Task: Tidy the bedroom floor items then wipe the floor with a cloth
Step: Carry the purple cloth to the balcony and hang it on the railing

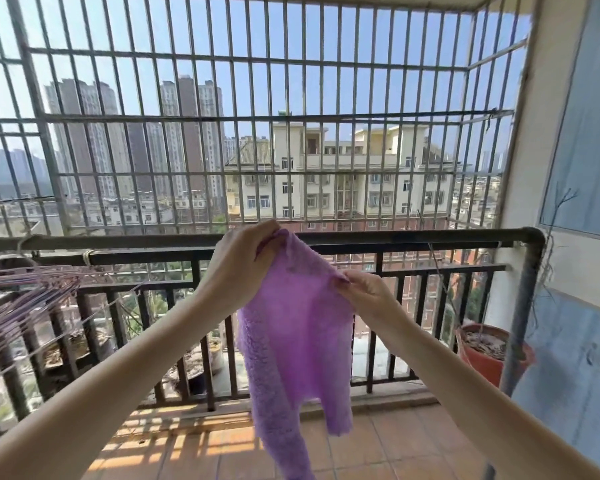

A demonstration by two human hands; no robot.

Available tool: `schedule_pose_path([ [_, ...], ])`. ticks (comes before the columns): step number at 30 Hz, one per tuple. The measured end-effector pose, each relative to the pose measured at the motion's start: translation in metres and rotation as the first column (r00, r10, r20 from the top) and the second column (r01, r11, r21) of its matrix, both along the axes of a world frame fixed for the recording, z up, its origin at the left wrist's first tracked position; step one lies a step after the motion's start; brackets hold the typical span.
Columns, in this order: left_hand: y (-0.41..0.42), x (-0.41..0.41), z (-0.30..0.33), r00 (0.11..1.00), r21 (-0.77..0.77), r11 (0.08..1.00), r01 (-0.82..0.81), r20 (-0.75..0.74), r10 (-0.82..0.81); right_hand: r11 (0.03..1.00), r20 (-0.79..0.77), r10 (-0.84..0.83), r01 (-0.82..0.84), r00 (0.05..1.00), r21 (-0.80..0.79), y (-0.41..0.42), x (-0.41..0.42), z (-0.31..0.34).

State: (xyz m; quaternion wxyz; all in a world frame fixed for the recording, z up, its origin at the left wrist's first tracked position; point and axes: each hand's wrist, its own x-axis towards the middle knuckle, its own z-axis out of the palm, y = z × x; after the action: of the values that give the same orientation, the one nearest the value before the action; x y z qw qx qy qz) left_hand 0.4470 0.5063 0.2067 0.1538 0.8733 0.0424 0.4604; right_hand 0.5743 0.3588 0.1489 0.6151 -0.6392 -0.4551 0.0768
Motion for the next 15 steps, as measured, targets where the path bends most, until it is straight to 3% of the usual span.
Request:
schedule_pose_path([
  [5,0.009,0.006,0.002,0.995,0.018,1.0,-0.019,-0.096,0.021,0.994,0.15,-0.104,0.105,0.983,0.004,0.007,0.02,0.012],
  [9,0.017,0.01,0.009,0.997,-0.048,0.998,-0.037,-0.065,0.033,0.996,0.244,-0.086,0.082,0.966,0.023,0.008,0.022,0.025],
  [15,0.02,0.021,0.02,1.0,-0.199,0.98,0.022,-0.013,-0.025,0.946,0.212,0.165,-0.093,0.963,-0.312,0.001,0.037,0.035],
])
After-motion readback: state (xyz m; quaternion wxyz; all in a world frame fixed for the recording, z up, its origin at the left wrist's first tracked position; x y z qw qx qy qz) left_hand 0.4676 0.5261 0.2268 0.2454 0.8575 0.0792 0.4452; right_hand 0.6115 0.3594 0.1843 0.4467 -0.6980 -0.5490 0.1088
